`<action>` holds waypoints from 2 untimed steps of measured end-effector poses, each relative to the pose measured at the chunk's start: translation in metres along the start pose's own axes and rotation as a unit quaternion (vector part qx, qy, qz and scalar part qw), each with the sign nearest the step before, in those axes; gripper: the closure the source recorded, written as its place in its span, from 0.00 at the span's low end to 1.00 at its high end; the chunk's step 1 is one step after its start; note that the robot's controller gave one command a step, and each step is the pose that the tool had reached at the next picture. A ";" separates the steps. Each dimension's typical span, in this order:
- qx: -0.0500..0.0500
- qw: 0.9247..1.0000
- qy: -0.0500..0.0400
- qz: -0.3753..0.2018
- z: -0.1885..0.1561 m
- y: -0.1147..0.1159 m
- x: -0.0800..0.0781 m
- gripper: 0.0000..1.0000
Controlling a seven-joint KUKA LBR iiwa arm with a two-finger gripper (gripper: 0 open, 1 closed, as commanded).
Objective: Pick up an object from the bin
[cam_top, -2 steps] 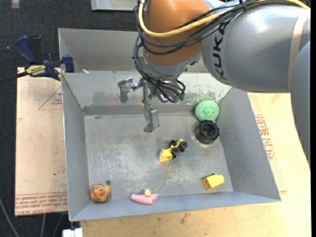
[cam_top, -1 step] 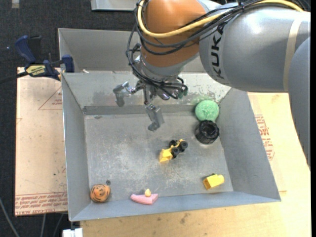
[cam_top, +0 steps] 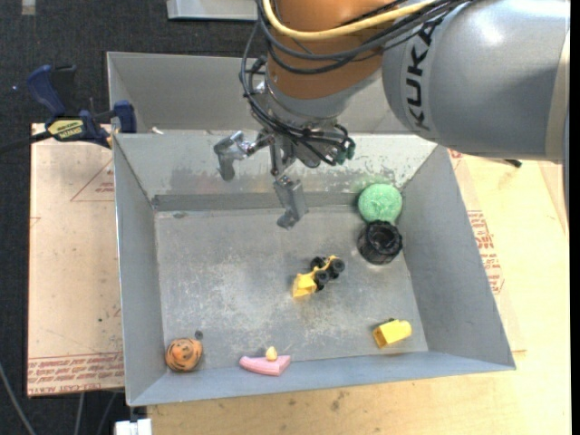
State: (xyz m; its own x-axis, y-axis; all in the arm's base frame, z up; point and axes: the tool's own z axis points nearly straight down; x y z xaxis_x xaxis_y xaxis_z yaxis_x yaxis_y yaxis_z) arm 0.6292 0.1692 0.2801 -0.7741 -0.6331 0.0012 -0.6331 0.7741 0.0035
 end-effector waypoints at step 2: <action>0.002 0.997 -0.002 -0.077 -0.048 -0.007 0.026 0.00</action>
Offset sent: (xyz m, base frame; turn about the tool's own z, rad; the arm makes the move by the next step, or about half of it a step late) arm -0.0318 -0.0340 0.0517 -0.1022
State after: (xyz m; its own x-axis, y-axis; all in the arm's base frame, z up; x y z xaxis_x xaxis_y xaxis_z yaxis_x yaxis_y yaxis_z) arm 0.6134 0.1474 0.3282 -0.6671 -0.7450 -0.0032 -0.7450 0.6671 -0.0011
